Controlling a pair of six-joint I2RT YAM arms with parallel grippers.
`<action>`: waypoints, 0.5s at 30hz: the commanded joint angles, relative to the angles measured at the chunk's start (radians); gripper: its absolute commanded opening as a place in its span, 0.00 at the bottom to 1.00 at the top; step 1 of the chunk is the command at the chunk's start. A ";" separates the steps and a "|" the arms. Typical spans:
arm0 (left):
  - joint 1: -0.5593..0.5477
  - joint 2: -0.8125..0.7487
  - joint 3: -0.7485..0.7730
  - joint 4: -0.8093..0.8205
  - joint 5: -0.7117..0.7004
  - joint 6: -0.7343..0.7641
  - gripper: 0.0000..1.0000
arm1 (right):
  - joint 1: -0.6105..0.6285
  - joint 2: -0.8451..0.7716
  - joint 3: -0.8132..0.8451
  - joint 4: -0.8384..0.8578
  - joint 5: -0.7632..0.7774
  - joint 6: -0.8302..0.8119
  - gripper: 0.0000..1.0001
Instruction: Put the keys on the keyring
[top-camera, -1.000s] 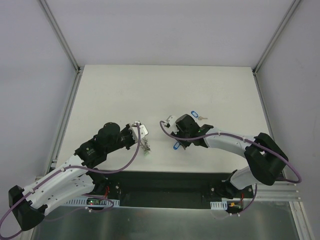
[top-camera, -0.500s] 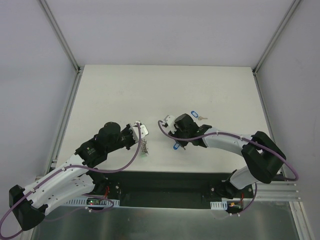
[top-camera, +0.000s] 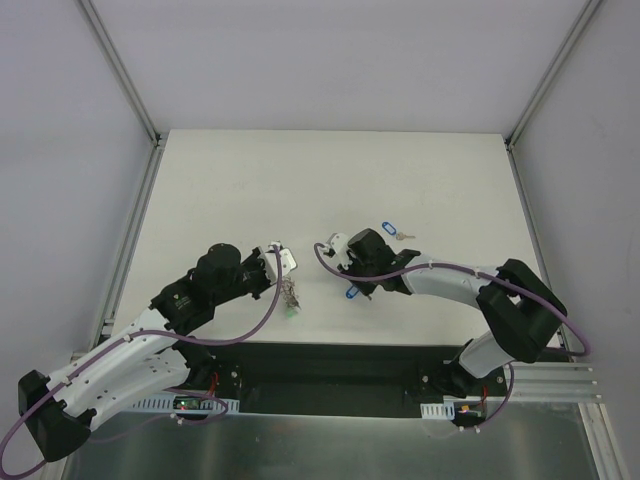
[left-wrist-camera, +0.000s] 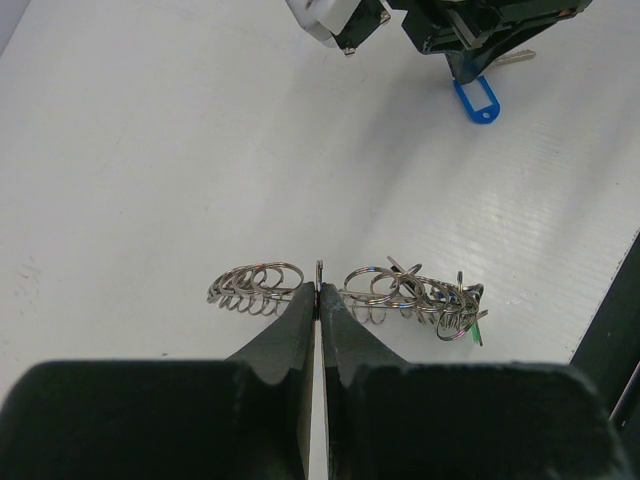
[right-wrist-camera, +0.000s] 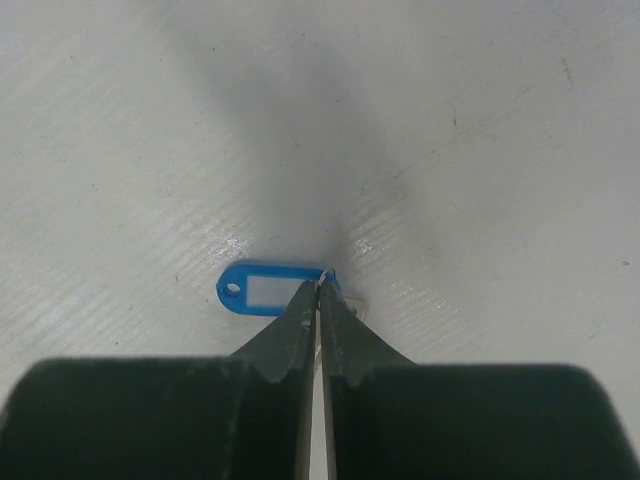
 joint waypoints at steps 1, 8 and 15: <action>0.009 -0.001 0.030 0.037 0.025 -0.005 0.00 | -0.002 -0.012 0.025 0.004 -0.001 -0.007 0.01; 0.012 0.016 0.035 0.045 0.079 -0.005 0.00 | 0.000 -0.139 0.012 -0.010 -0.015 -0.022 0.01; 0.015 0.051 0.058 0.077 0.220 -0.001 0.00 | -0.002 -0.350 -0.010 -0.040 -0.095 -0.063 0.01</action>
